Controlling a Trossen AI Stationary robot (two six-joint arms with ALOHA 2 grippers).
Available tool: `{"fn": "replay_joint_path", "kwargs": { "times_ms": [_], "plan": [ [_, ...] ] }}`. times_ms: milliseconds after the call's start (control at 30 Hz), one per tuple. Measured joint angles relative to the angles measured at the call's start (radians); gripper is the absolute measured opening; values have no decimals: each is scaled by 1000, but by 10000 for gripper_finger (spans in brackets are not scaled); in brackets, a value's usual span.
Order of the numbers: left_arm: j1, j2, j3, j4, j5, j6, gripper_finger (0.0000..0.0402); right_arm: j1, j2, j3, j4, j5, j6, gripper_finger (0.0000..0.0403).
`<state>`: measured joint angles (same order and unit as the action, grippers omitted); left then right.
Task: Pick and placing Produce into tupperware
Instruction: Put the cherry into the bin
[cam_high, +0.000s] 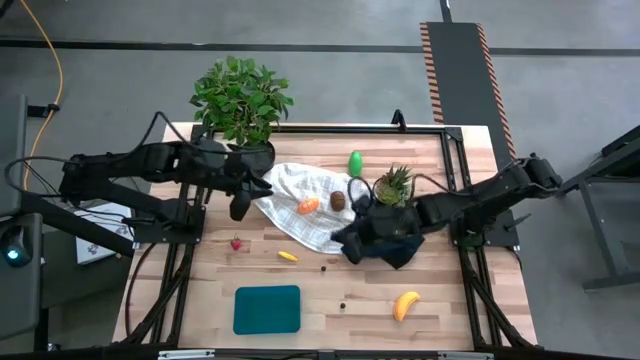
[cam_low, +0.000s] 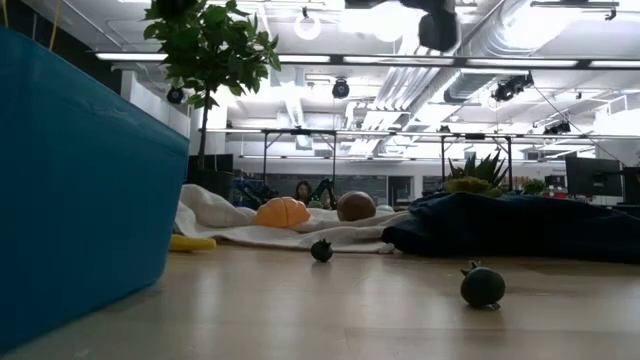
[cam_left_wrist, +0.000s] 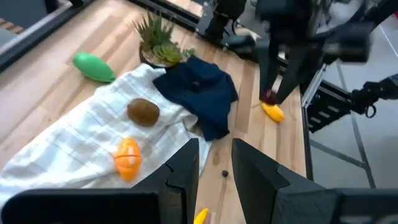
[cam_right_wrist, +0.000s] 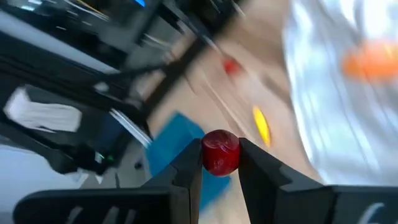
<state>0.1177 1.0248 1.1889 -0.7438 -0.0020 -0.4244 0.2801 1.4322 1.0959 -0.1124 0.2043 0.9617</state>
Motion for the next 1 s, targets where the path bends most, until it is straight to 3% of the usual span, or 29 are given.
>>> {"fn": "replay_joint_path", "kwargs": {
  "times_ms": [200, 600, 800, 1000],
  "plan": [
    [0, 67, 0, 69, 90, 0, 83, -50, 0, 13, 237, -24, -174, 74],
    [0, 100, -1, 291, 123, 56, 83, -80, 0, 13, 493, -30, -270, 74],
    [0, 106, -1, 336, 188, 259, 83, -79, 0, 13, 530, -33, -271, 74],
    [0, 119, -1, 336, 188, 438, 83, -79, 0, 13, 539, -56, -263, 74]
  ]
}}
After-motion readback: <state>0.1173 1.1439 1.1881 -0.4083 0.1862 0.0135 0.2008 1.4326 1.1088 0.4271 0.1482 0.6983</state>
